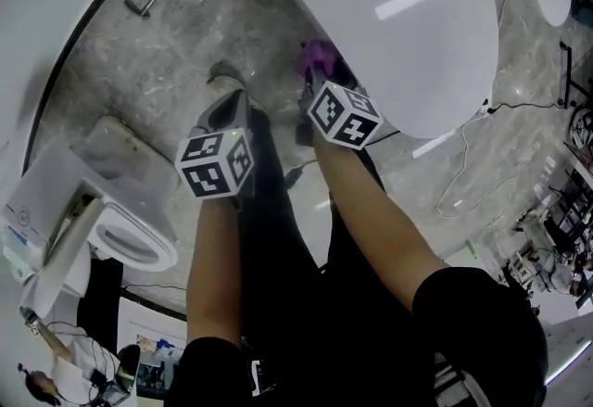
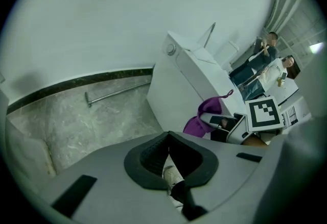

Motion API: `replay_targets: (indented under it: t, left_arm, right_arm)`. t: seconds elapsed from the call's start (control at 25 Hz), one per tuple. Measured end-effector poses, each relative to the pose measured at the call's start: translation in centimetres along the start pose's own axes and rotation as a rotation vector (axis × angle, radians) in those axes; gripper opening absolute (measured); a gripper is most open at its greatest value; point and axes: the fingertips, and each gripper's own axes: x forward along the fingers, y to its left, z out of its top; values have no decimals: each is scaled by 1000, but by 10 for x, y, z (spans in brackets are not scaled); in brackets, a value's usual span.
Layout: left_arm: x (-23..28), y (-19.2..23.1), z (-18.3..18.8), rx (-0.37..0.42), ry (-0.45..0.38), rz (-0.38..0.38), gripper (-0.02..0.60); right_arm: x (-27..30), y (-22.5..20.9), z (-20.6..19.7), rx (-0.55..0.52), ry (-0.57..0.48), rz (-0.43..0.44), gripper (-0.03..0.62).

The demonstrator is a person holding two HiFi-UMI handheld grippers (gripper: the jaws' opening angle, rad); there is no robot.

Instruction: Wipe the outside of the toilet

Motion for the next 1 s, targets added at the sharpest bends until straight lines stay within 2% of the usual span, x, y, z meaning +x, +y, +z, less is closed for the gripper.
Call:
replay_targets:
  t: [0.2, 0.4, 0.76, 1.0]
  left_arm:
    - [-3, 24, 30, 84, 18, -49, 11]
    - [-5, 48, 51, 123, 39, -71, 11]
    - [1, 90, 61, 119, 75, -87, 11]
    - [7, 105, 73, 102, 84, -110, 11]
  right_arm:
    - [21, 18, 9, 21, -34, -55, 109]
    - [44, 34, 18, 40, -57, -93, 109]
    - [89, 70, 36, 108, -88, -123, 109]
    - [118, 95, 48, 84, -101, -125, 109]
